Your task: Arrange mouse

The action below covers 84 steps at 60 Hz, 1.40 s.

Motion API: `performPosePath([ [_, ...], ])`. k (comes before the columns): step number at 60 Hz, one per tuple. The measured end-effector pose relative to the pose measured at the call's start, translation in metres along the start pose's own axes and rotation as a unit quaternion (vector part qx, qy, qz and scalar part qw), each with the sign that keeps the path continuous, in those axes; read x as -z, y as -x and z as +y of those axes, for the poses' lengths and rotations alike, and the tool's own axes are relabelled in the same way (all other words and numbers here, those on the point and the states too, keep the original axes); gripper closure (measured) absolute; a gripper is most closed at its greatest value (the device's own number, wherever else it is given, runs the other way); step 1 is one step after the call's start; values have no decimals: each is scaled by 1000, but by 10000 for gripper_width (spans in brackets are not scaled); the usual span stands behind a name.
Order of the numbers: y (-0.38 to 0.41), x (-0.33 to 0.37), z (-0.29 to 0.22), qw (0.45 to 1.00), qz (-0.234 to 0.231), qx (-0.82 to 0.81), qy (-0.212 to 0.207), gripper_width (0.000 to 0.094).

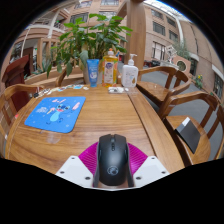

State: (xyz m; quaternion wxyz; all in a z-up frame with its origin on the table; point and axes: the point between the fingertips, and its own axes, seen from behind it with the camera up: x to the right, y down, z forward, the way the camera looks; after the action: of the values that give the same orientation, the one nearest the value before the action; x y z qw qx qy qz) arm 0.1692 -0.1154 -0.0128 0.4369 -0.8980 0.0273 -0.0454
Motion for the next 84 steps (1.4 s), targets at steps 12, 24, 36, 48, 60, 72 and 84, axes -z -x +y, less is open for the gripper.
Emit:
performPosePath([
  [12,-17,16,-37,999,28,-8,-29,543],
  [24,-20,53,-174,989,41,-24,-137,544],
  [36,66,60,-278,978,-8,-15,-208,546],
  [48,186,-18,-231,989,-74,17,-126,545],
  [60,247,-92,-129,995,-85,58,-18,540],
  [72,252,-100,-109,996,-80,47,3,311],
  [84,239,-39,-135,996,-71,50,-34,76],
])
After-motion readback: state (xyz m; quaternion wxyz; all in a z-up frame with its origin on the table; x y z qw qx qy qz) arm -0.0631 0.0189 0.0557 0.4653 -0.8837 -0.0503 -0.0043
